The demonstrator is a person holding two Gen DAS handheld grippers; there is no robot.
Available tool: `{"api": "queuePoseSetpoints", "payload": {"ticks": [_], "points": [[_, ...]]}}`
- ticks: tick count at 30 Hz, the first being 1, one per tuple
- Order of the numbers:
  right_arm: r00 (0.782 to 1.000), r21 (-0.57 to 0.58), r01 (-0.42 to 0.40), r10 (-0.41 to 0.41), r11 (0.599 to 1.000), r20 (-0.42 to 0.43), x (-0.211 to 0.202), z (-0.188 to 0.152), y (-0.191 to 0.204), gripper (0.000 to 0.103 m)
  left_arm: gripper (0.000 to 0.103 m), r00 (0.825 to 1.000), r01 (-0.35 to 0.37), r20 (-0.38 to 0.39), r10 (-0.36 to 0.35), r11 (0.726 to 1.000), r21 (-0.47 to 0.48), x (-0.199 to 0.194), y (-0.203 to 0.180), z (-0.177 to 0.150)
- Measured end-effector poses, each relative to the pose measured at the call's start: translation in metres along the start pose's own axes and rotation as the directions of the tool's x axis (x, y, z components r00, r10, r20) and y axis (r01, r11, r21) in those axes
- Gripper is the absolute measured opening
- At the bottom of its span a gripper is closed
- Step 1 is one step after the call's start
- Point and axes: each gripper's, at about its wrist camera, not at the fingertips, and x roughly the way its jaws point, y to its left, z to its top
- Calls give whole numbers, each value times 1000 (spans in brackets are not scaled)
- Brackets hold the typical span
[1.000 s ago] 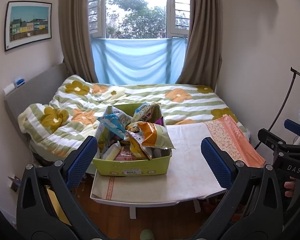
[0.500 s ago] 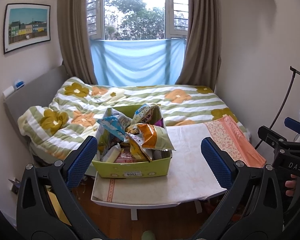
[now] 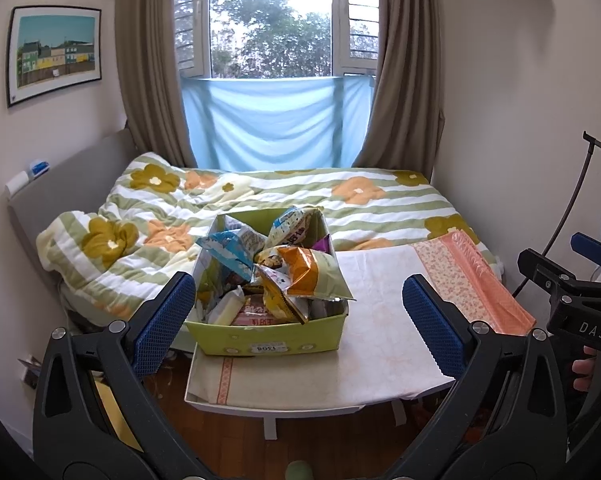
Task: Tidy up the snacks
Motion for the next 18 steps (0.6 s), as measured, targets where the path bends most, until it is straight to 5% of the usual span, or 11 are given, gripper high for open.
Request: {"api": "queuePoseSetpoints", "payload": {"ticks": [18], "points": [[1000, -4, 1, -1, 1000, -8, 4, 2, 1, 102, 103, 1000, -11, 20, 11, 1000, -26, 11, 13, 2]]}}
